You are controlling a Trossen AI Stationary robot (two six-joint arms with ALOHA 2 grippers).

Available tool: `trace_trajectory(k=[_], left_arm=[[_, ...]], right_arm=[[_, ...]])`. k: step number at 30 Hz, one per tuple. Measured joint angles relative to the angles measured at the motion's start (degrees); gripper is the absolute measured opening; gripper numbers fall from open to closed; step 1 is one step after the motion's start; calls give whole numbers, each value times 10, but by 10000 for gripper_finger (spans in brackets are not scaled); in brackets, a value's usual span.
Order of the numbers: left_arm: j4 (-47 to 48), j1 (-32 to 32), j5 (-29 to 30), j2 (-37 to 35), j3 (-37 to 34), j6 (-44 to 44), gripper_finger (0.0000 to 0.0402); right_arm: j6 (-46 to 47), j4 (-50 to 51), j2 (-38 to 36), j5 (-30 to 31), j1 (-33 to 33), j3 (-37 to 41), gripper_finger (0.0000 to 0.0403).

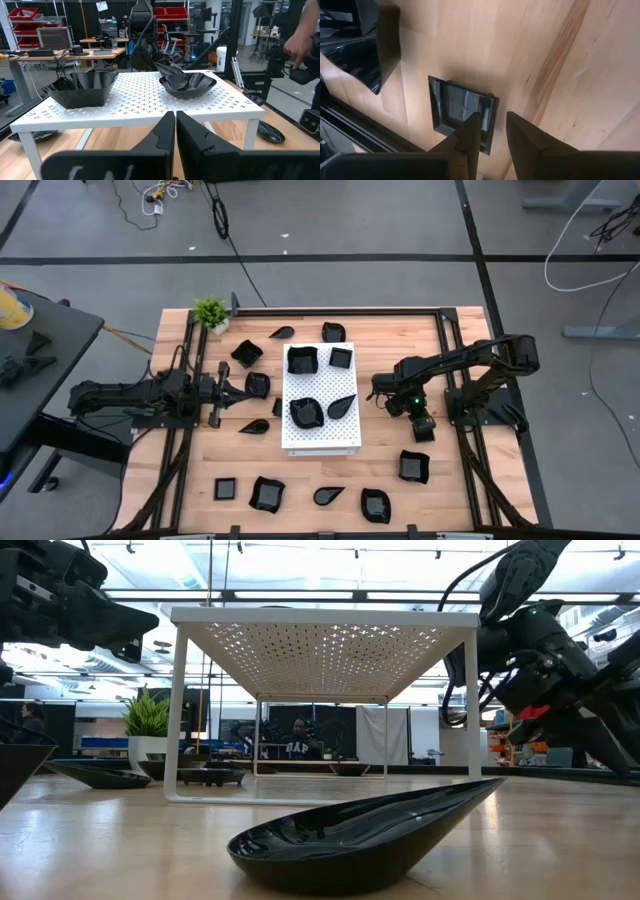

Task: Pick & Place Mini shaped plates
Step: Stack the black square plate on top of the other black square plate on the shelf

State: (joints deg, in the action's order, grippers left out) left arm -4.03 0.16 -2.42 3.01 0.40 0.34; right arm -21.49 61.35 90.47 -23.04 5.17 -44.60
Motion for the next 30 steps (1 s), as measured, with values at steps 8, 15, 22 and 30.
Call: trace_trajectory(k=[8,15,22,30], left_arm=[[0,0,0,0,0,0,21],[0,0,0,0,0,0,21],[0,0,0,0,0,0,21],[0,0,0,0,0,0,21]], right_arm=[[-17,-4,4,-5,-11,10,98],[-15,-9,19,-1,-19,10,98],[-8,-14,35,12,-19,10,98],[-6,-14,35,11,-19,10,90]])
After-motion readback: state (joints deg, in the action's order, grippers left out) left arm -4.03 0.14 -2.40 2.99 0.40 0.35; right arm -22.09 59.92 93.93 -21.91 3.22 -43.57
